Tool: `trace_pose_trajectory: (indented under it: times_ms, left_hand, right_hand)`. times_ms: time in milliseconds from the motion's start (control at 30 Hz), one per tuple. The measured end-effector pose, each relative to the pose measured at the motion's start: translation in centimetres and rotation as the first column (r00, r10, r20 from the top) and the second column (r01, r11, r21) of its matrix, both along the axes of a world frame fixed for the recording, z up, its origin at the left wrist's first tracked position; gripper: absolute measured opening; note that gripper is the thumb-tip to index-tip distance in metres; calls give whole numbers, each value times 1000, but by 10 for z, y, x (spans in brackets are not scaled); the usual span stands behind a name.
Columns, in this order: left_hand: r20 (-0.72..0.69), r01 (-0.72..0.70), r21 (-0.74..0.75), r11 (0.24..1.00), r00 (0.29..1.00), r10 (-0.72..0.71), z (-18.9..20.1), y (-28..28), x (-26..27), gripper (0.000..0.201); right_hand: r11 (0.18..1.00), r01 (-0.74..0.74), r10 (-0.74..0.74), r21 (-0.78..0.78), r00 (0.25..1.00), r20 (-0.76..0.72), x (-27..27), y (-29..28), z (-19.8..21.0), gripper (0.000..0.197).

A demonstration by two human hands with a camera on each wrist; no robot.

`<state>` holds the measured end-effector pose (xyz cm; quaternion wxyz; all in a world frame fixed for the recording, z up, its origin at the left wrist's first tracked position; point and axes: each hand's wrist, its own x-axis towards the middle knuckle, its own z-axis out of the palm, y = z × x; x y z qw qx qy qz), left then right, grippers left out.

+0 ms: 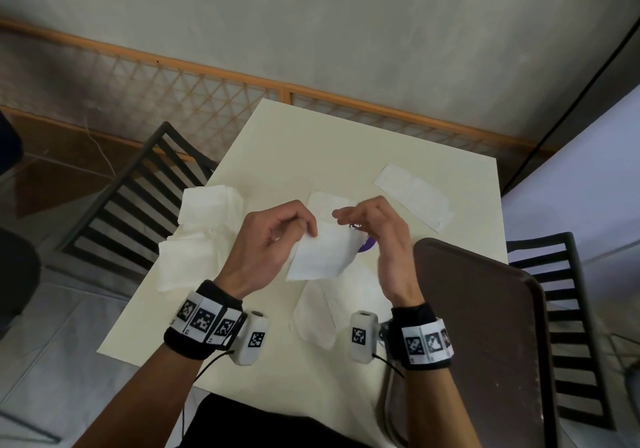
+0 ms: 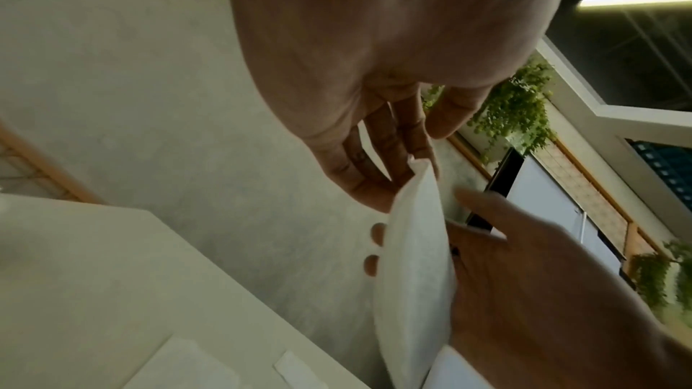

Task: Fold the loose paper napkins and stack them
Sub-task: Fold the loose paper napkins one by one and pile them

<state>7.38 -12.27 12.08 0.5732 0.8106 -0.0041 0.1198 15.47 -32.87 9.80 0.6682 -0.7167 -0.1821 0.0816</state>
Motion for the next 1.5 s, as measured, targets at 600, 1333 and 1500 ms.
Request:
trace_pose_trajectory:
  times_ms: [600, 1333, 1500]
  left_hand:
    - [-235, -678, 2, 735, 714, 659, -72, 95, -45, 21]
    - [-295, -79, 346, 935, 937, 188, -146, 17, -18, 28]
    - [-358, -7, 83, 996, 933, 36, -140, -20, -2, 66]
  right_hand:
    - [935, -1, 37, -354, 995, 94, -11, 71, -50, 34]
    - [508, 140, -44, -850, 990, 137, -1, -12, -134, 16]
    - [812, 189, -204, -553, 978, 36, -7, -18, -103, 21]
